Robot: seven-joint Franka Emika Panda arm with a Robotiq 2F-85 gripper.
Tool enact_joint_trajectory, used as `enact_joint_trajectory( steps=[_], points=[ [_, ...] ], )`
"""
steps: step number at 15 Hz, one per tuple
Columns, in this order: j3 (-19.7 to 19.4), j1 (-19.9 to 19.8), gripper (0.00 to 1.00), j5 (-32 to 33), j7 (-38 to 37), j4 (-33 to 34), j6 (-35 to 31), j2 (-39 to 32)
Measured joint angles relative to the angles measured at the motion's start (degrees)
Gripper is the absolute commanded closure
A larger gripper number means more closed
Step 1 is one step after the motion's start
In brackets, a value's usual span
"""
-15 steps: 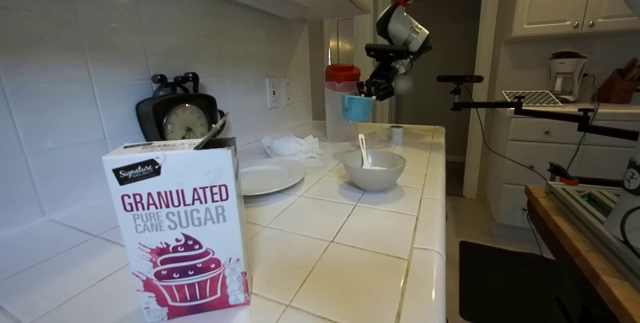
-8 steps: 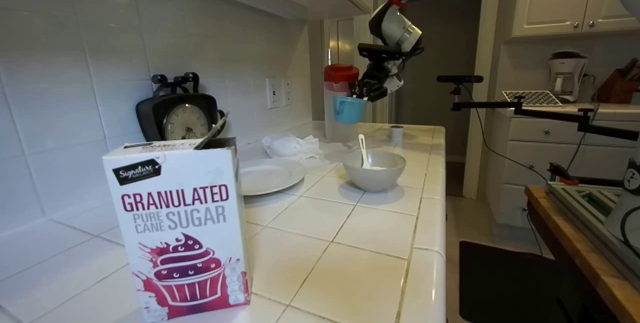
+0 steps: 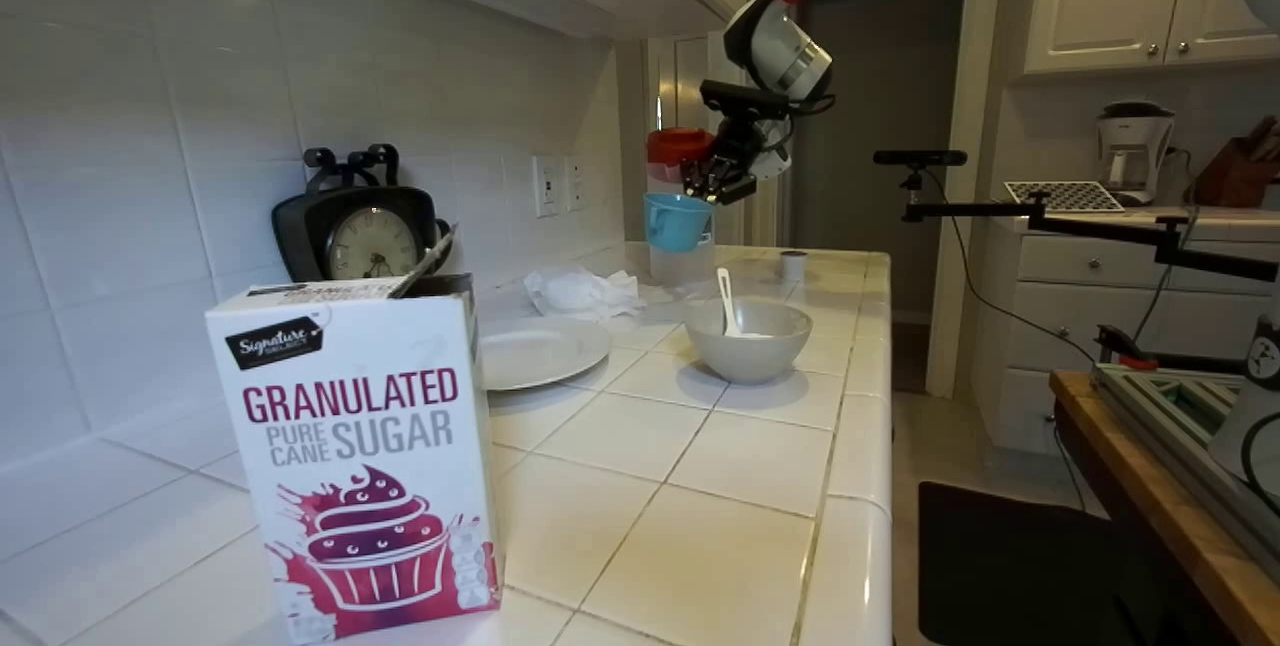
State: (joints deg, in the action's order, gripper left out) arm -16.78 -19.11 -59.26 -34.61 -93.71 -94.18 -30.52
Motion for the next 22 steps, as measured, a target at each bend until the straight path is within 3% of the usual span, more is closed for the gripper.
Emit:
enact_joint_trajectory(
  steps=[8, 22],
  points=[
    [0.77, 2.33, 0.97, 5.59, 4.14, -0.01, -0.08, 2.16],
    [5.89, 4.64, 0.97, 5.71, 6.72, -0.17, -7.3, -0.26]
  ],
)
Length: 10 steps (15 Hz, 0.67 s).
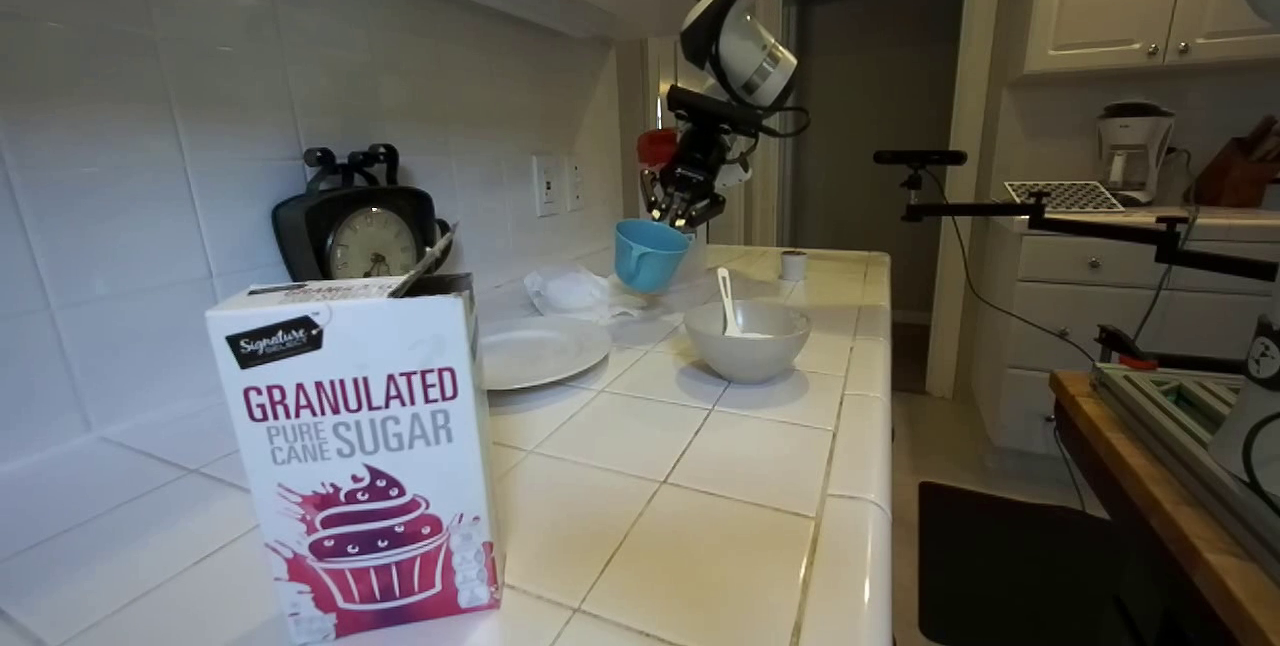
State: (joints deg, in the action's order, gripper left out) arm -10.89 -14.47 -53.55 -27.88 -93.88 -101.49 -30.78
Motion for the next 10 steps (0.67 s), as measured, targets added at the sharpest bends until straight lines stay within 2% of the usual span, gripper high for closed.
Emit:
enact_joint_trajectory(
  steps=[10],
  points=[
    [1.69, 1.41, 0.97, -0.17, 1.12, 0.04, 0.06, 2.6]
  ],
)
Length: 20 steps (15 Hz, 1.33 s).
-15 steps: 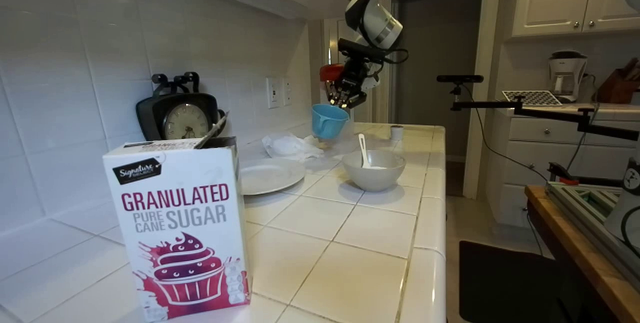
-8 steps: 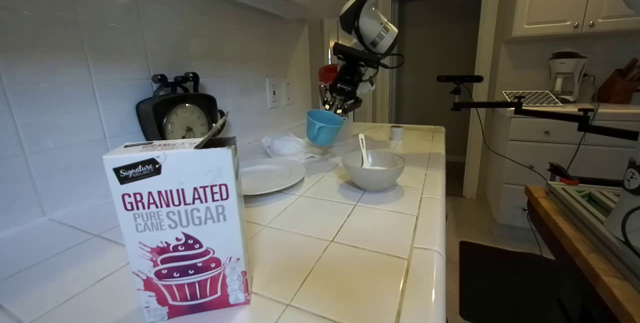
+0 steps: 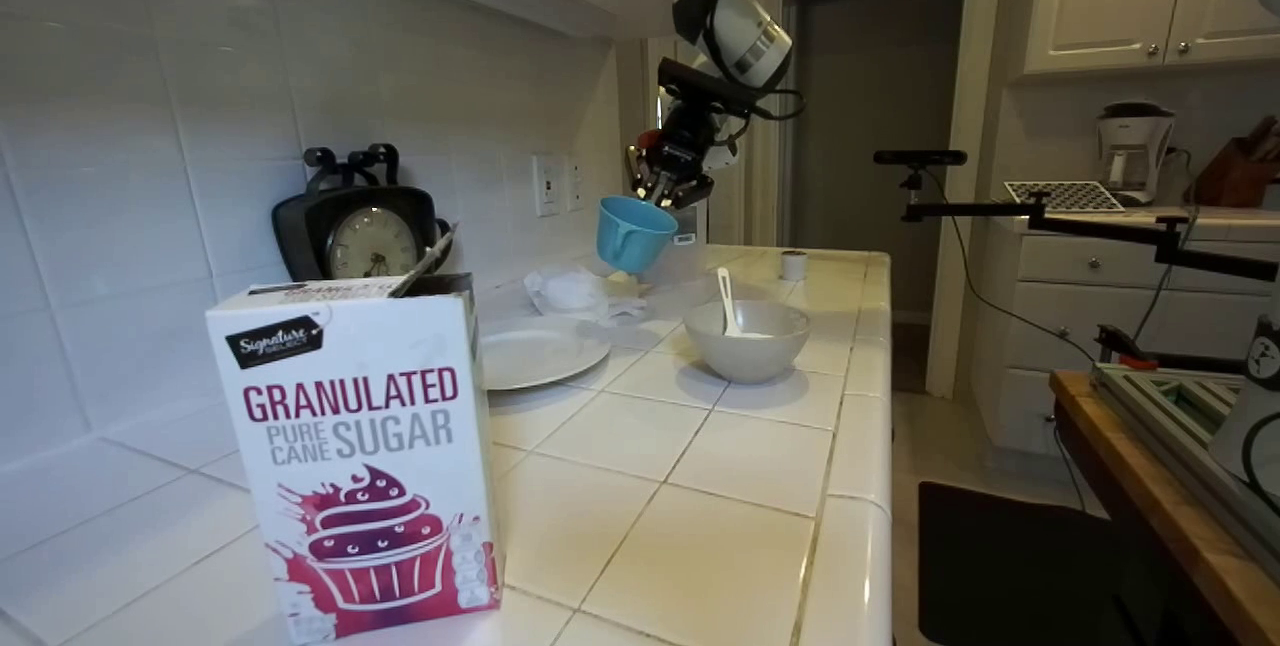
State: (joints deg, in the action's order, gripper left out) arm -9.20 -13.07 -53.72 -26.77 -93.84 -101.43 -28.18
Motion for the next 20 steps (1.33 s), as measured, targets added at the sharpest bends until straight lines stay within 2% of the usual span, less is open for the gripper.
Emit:
enact_joint_trajectory(
  steps=[6, 11, 12, 17, 18, 20],
  points=[
    [1.24, 2.8, 0.97, 0.0, -0.02, 0.1, -0.96, 0.47],
    [1.17, 2.43, 0.97, -0.11, -0.02, 0.39, -1.24, 0.47],
    [1.09, 2.2, 0.88, -0.15, -0.02, 0.55, -1.24, 0.47],
    [1.04, 1.57, 0.88, -0.24, -0.05, 0.78, -1.07, 0.47],
    [1.05, 1.57, 0.97, -0.26, -0.05, 0.78, -1.07, 0.47],
    [1.04, 1.57, 0.97, -0.17, -0.05, 0.77, -1.11, 0.44]
  ],
)
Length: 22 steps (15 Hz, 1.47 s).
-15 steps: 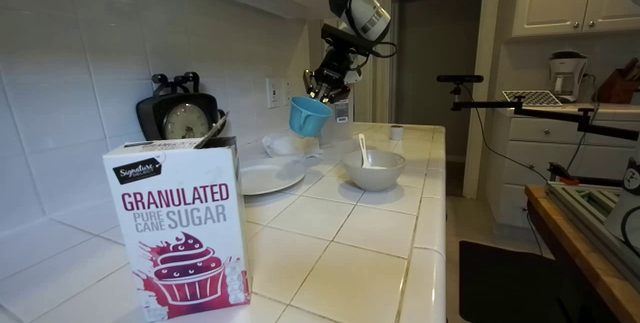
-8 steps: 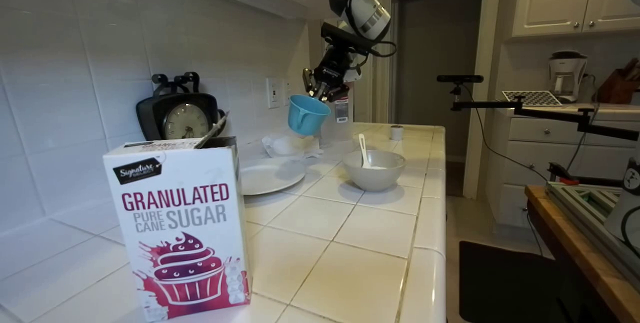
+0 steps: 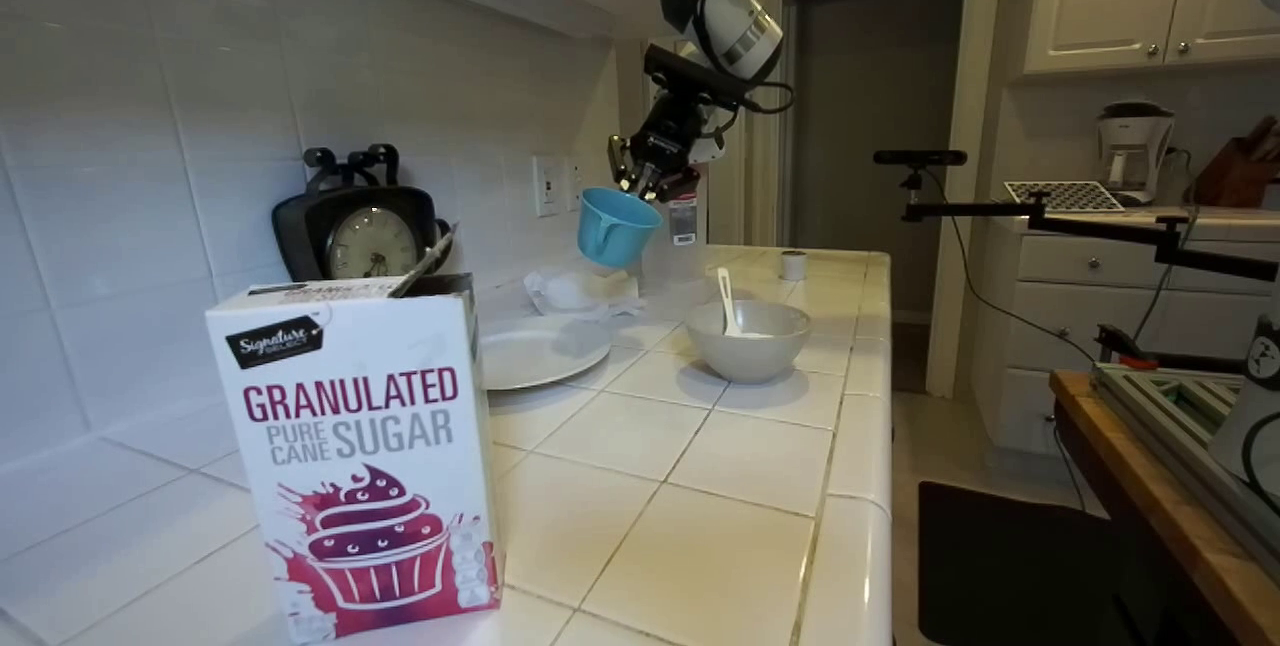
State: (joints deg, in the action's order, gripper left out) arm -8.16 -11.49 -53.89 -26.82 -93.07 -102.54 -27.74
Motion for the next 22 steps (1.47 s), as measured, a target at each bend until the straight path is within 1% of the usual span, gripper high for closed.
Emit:
enact_joint_trajectory(
  steps=[5, 8, 15, 22],
  points=[
    [0.08, 0.17, 0.97, -0.09, -0.01, -0.53, -1.55, -1.34],
    [0.77, 1.11, 0.97, -0.49, -0.03, 0.35, -4.09, -2.96],
    [3.19, 3.72, 0.97, -0.76, -0.25, 6.29, -10.29, -6.22],
    [3.81, 5.41, 0.97, -0.41, -0.22, 11.05, -14.97, -9.86]
  ],
)
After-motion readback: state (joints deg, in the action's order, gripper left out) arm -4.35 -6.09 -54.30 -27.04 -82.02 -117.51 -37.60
